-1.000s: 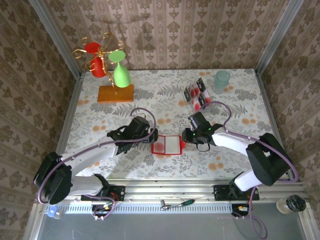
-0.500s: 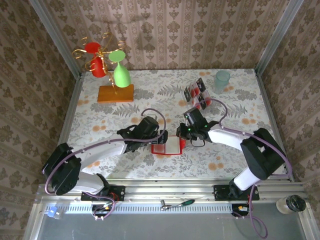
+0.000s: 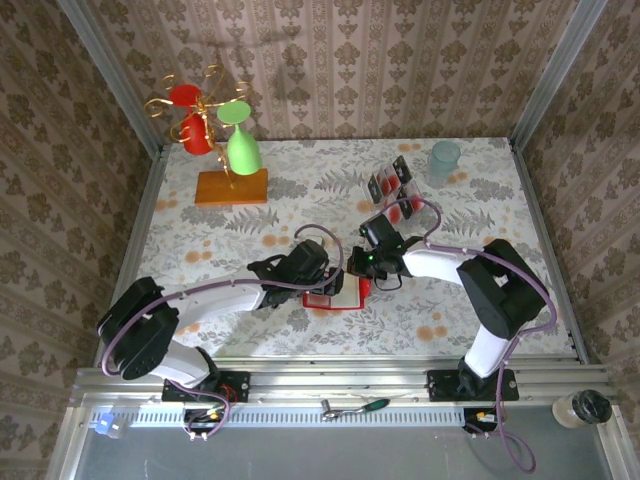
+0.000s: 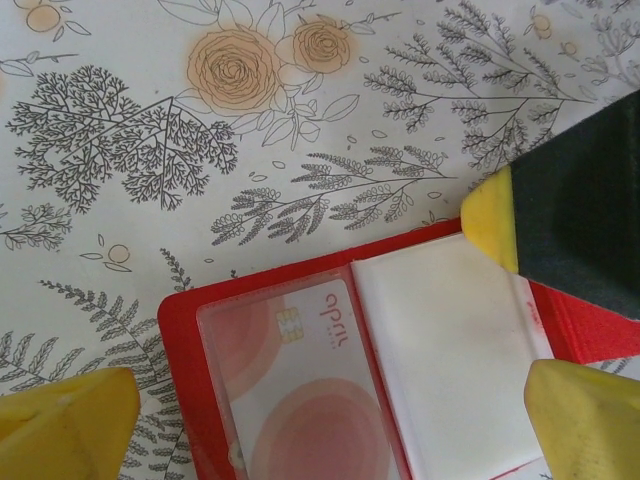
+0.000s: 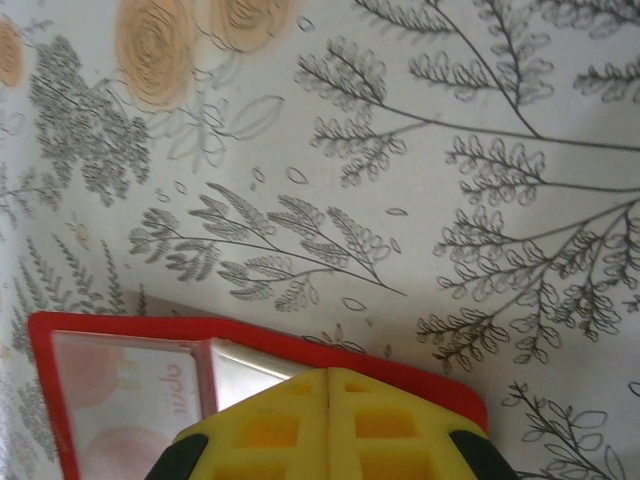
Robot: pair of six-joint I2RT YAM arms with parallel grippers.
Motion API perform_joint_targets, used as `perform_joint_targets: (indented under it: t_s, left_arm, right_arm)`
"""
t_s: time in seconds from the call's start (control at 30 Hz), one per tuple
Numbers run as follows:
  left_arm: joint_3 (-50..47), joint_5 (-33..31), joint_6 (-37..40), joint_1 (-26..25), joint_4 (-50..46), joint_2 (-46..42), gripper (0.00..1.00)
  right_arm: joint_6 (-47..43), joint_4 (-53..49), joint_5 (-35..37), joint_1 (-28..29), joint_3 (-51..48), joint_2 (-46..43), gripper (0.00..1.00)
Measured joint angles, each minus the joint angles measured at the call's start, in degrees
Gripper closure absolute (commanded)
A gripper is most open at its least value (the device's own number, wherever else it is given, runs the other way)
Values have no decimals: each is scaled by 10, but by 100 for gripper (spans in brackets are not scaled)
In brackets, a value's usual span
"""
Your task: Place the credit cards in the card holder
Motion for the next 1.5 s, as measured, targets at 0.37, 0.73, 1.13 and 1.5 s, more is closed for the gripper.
perform_joint_targets:
  t_s: [0.37, 0.73, 1.13, 1.5]
  left_arm:
    - [-23, 0, 0, -3, 27, 22, 0]
    - [-38, 0, 0, -10, 53, 33, 0]
    - [-51, 0, 5, -10, 70, 55, 1]
    - [-61, -17, 10, -13, 81, 63, 12]
  right_arm:
    - [-16, -13, 0, 5, 2, 3, 96]
    - [-19, -17, -2, 18, 16, 14, 96]
    - [-17, -15, -4, 20, 17, 17, 96]
    - [-14, -12, -9, 21, 18, 19, 77]
